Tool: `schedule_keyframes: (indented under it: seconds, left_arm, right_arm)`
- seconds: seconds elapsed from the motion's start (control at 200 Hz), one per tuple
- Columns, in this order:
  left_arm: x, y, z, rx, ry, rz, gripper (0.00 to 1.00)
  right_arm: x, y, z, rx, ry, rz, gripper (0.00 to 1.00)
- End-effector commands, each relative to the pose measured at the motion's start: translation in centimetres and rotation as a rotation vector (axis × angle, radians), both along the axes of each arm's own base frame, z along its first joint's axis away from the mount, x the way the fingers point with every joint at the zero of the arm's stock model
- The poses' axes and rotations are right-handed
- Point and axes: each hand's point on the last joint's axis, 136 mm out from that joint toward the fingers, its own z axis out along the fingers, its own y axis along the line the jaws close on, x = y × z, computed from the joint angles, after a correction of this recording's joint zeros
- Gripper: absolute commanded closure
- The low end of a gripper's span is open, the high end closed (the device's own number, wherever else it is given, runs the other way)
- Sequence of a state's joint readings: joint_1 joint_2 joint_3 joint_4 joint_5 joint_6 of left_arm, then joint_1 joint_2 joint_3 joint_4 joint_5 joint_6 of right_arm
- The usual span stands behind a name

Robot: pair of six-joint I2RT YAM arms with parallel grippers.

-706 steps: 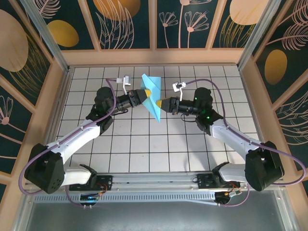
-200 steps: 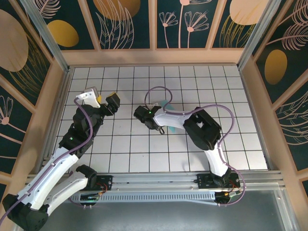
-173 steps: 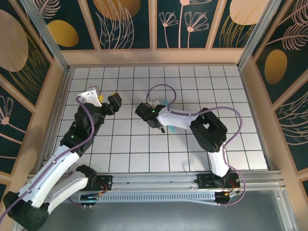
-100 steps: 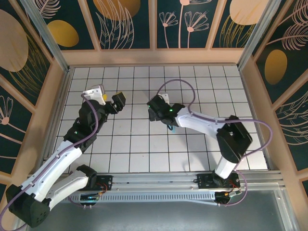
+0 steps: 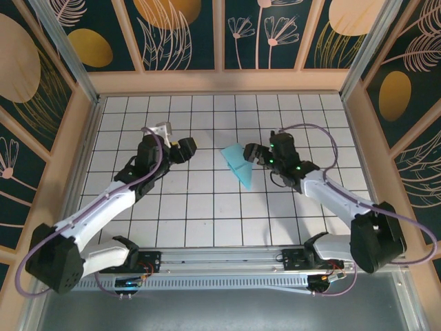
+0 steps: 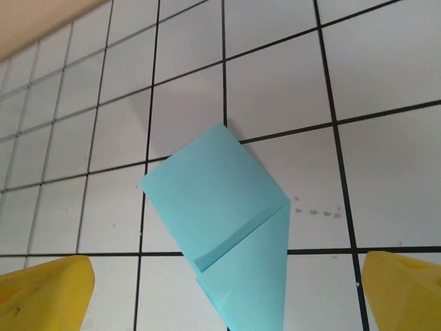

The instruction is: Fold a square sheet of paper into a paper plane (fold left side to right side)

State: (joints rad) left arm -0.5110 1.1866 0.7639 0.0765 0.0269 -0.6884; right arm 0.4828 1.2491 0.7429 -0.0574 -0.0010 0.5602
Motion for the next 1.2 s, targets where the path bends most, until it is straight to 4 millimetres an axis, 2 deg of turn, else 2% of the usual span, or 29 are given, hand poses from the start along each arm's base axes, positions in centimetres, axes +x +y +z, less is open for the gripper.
schedule_keyframes:
  seconds: [0.0,0.215,0.32,0.49,0.551,0.576,0.696,0.741,0.756,0.901,1.041,1.196]
  left_arm:
    - [0.2,-3.2,-0.1,-0.118,0.059,-0.103,0.31]
    - [0.4,-6.2,-4.3,-0.23,0.193,-0.164,0.35]
    - [0.4,-8.0,-6.3,-0.247,0.241,-0.191,0.35]
    - [1.6,-11.3,-8.2,-0.267,0.288,-0.235,0.38]
    - [2.3,-11.7,-8.6,-0.261,0.296,-0.218,0.39]
    - [2.6,-11.7,-10.0,-0.244,0.326,-0.201,0.39]
    - [3.8,-12.3,-11.9,-0.232,0.373,-0.169,0.4]
    - [3.7,-12.3,-13.3,-0.223,0.404,-0.163,0.41]
    - [4.3,-12.7,-12.7,-0.233,0.39,-0.166,0.42]
    - [5.3,-13.4,-14.5,-0.234,0.424,-0.151,0.46]
    - [6.1,-14.5,-14.8,-0.265,0.423,-0.178,0.55]
    - [6.6,-15.2,-16.0,-0.264,0.438,-0.184,0.63]
  right_arm:
    - [-0.2,-0.5,1.5,0.186,-0.036,0.011,0.01]
    - [-1.2,-3.0,0.5,0.35,-0.021,-0.014,0.01]
    - [-1.5,-3.2,0.1,0.363,-0.015,-0.011,0.01]
    - [-1.6,-3.2,0.3,0.362,-0.015,0.001,0.01]
    - [-1.6,-3.2,0.4,0.357,-0.017,0.002,0.01]
    - [-1.6,-3.3,0.5,0.356,-0.021,0.0,0.01]
    - [-1.9,-3.8,0.5,0.339,-0.022,-0.008,0.01]
    - [-1.9,-4.0,0.6,0.331,-0.024,-0.012,0.01]
    - [-2.0,-4.1,0.5,0.327,-0.023,-0.013,0.01]
    - [-2.3,-4.7,0.5,0.316,-0.023,-0.026,0.01]
    - [-2.7,-5.4,0.7,0.304,-0.028,-0.038,0.01]
    - [-3.0,-5.9,0.6,0.304,-0.027,-0.039,0.01]
